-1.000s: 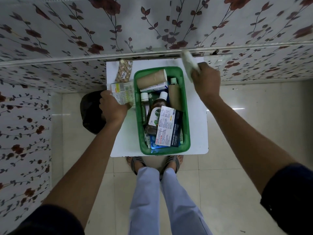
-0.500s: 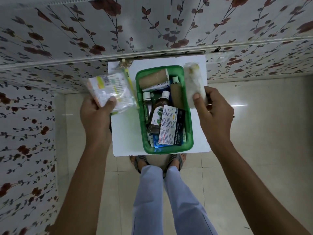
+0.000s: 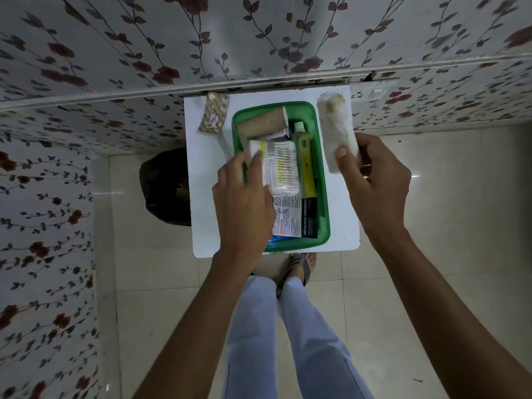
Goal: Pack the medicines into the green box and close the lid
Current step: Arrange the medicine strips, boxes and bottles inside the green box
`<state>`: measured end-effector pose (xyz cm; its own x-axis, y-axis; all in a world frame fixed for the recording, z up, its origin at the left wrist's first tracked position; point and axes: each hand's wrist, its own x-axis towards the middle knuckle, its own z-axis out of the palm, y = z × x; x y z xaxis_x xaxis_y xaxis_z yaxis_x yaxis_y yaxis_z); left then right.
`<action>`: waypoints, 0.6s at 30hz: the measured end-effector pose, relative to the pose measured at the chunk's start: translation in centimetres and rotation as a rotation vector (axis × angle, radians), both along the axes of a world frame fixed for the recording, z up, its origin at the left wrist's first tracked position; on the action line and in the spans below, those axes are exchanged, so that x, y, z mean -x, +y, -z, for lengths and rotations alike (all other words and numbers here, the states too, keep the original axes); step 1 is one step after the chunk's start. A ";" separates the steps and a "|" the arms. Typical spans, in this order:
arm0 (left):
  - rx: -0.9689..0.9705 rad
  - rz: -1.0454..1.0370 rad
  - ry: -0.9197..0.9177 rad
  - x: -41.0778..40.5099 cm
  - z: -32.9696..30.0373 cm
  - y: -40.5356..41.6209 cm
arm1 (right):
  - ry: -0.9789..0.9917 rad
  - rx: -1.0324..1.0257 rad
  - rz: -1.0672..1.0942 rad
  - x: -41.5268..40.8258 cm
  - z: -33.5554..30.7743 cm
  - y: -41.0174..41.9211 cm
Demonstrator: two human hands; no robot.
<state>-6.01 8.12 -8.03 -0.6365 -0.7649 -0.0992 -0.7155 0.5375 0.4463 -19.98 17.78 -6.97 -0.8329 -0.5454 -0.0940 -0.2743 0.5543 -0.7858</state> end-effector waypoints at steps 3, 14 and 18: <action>0.053 0.177 -0.072 -0.6 1.2 0.0 | -0.016 -0.010 -0.031 -0.5 0.2 0.1; -0.138 0.224 0.008 1.2 2.5 -2.6 | 0.044 -0.082 -0.254 -1.6 0.0 0.3; -0.077 -0.141 0.318 -1.0 0.6 -4.9 | 0.112 -0.134 -0.453 -2.7 0.5 0.9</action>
<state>-4.97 3.21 -8.66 -0.5331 -0.8457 0.0262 -0.5995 0.3994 0.6936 -17.29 18.69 -7.43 -0.5230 -0.8449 -0.1120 -0.5904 0.4539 -0.6674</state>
